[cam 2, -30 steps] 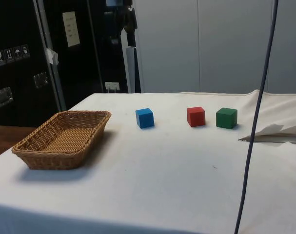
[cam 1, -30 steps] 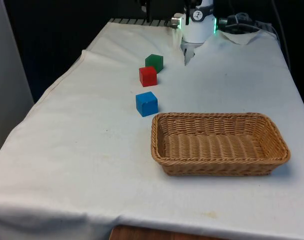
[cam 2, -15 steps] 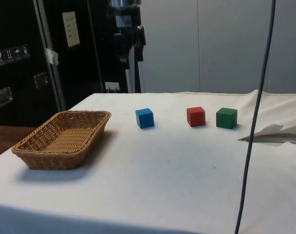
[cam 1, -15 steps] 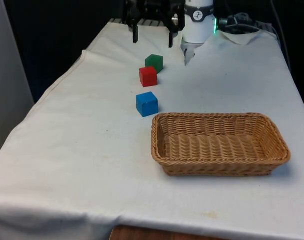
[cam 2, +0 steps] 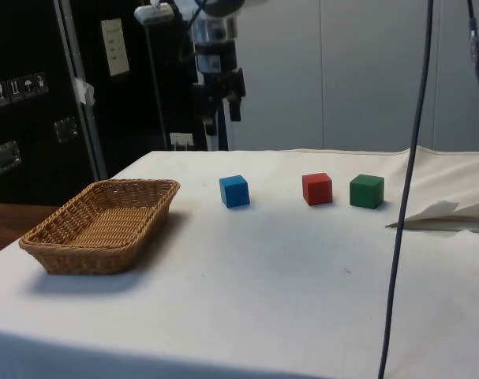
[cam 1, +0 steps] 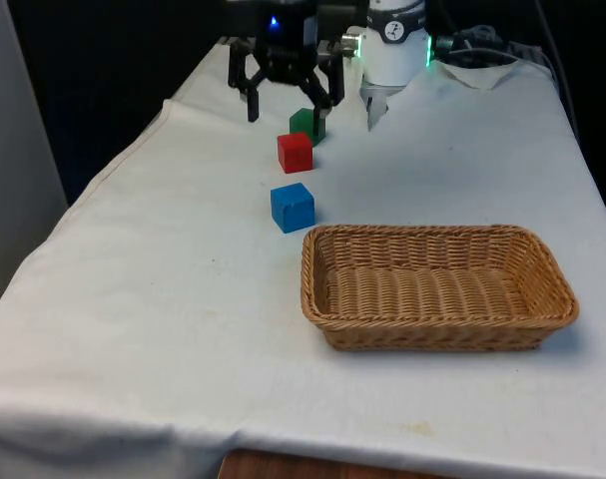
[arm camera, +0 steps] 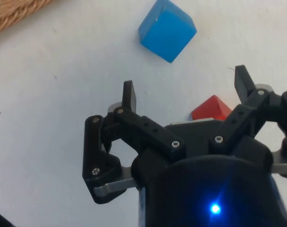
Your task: Pick up exactly two blocks and place them into the basket.
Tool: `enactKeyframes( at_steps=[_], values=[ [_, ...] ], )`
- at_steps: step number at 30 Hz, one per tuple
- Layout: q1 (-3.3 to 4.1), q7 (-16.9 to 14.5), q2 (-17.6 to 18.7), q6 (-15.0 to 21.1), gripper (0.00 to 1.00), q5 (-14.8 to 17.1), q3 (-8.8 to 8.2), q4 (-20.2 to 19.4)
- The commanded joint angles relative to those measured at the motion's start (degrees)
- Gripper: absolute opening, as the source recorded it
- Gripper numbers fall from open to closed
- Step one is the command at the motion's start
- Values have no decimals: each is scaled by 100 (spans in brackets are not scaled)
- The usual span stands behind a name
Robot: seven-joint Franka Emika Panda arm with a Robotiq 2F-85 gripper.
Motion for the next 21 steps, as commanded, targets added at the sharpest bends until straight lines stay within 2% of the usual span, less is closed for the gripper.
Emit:
enactKeyframes(
  at_steps=[1, 6, 7, 17, 18, 21],
  values=[
    [-40, -52, 69, 103, 100, 132, 29, -23],
    [-29, -17, 264, 235, 100, 315, 46, -46],
    [-11, 0, 298, 172, 100, 281, 17, -11],
    [-11, 138, 716, 504, 100, 699, 252, -92],
    [0, 143, 716, 418, 100, 642, 218, -63],
    [-23, 132, 837, 561, 100, 802, 298, -86]
  ],
)
